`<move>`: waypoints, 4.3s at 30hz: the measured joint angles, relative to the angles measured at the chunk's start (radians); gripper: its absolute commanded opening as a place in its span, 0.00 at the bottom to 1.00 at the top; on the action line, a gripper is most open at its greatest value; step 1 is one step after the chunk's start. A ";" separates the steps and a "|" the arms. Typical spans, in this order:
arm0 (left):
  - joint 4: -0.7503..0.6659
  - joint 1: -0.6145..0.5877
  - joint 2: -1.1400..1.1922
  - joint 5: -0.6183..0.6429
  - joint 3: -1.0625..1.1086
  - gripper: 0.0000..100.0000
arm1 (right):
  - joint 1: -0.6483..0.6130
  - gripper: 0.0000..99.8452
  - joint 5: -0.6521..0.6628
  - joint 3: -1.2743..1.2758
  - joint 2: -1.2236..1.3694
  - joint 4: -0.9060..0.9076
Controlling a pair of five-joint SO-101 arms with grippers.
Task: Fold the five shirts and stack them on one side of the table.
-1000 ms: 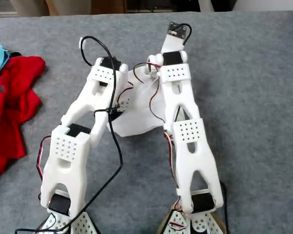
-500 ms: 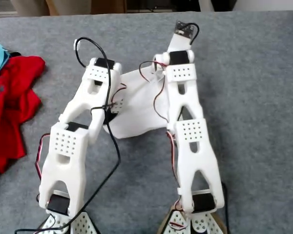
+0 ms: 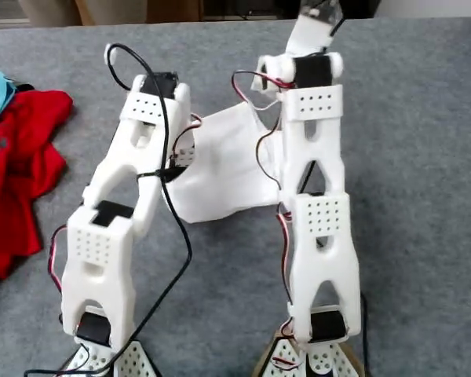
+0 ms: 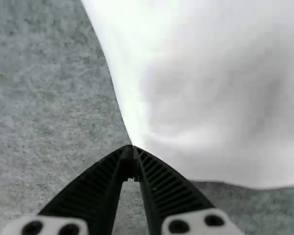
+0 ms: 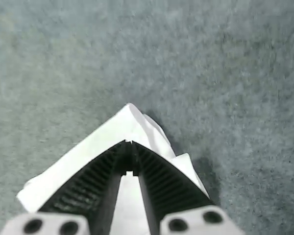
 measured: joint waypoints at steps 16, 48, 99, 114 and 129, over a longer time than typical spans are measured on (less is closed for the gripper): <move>0.003 -0.025 -0.850 -0.087 0.514 0.02 | -0.003 0.01 -0.035 1.125 -0.861 0.000; 0.003 -0.832 -1.734 -0.339 1.122 0.02 | -0.181 0.38 -0.408 1.898 -0.967 -0.384; 0.003 -0.832 -1.748 -0.339 1.135 0.02 | -0.083 0.01 -0.698 1.832 -0.583 -0.862; 0.003 -0.832 -1.748 -0.339 1.135 0.02 | 0.141 0.01 -0.549 1.722 -0.559 -0.804; 0.003 -0.832 -1.748 -0.353 1.135 0.02 | 0.776 0.01 -0.368 1.579 -0.560 -0.756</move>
